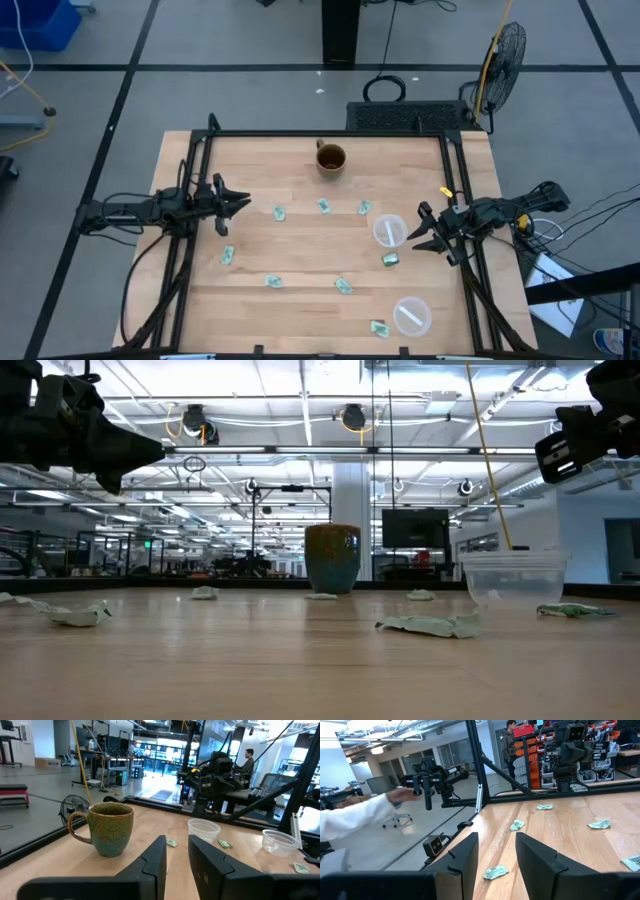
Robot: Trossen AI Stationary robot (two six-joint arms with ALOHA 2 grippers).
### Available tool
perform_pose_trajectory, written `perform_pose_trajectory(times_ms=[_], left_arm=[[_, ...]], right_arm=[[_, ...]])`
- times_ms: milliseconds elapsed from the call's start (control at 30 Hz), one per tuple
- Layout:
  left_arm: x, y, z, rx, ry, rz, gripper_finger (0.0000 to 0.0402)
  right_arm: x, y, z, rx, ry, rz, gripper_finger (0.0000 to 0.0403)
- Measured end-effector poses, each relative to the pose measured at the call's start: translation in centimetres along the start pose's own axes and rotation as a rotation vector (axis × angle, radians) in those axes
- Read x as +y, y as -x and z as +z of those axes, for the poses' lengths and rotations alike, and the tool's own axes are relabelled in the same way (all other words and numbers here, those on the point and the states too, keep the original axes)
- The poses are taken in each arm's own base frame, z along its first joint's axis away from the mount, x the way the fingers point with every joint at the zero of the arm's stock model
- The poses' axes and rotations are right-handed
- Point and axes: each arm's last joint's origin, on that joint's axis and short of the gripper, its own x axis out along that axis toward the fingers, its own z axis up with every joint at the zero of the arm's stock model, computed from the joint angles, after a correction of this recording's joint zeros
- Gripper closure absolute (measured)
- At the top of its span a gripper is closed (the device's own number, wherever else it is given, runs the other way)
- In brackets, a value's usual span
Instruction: Pick and place items into bin
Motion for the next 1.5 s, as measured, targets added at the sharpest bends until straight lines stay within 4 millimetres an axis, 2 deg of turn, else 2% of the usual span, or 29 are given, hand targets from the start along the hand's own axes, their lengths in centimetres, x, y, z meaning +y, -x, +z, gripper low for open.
perform_pose_trajectory(times_ms=[400,633,767,1000,1133,1300,1500], left_arm=[[0.0,0.0,0.0,-0.001,0.004,0.000,0.0316],[0.0,0.0,0.0,-0.005,0.087,0.000,0.0316],[0.0,0.0,0.0,-0.004,0.198,0.000,0.0316],[0.1,0.0,-0.1,0.004,0.229,0.048,0.0316],[0.1,-0.2,-0.3,0.031,0.247,0.056,0.0316],[0.2,-0.6,-1.0,0.098,0.228,0.078,0.0316],[0.3,-1.2,-2.2,0.222,0.192,0.138,0.0316]], right_arm=[[0.0,0.0,0.0,0.000,0.000,0.000,0.0277],[0.0,0.0,0.0,0.000,0.000,0.000,0.0277],[0.0,0.0,0.1,-0.006,0.012,-0.002,0.0277],[0.3,0.1,1.6,-0.168,0.155,0.016,0.0277],[0.5,0.3,2.2,-0.233,0.159,0.032,0.0277],[0.5,0.3,2.2,-0.235,0.165,0.029,0.0277],[0.0,0.3,2.4,-0.255,0.297,-0.162,0.0277]])
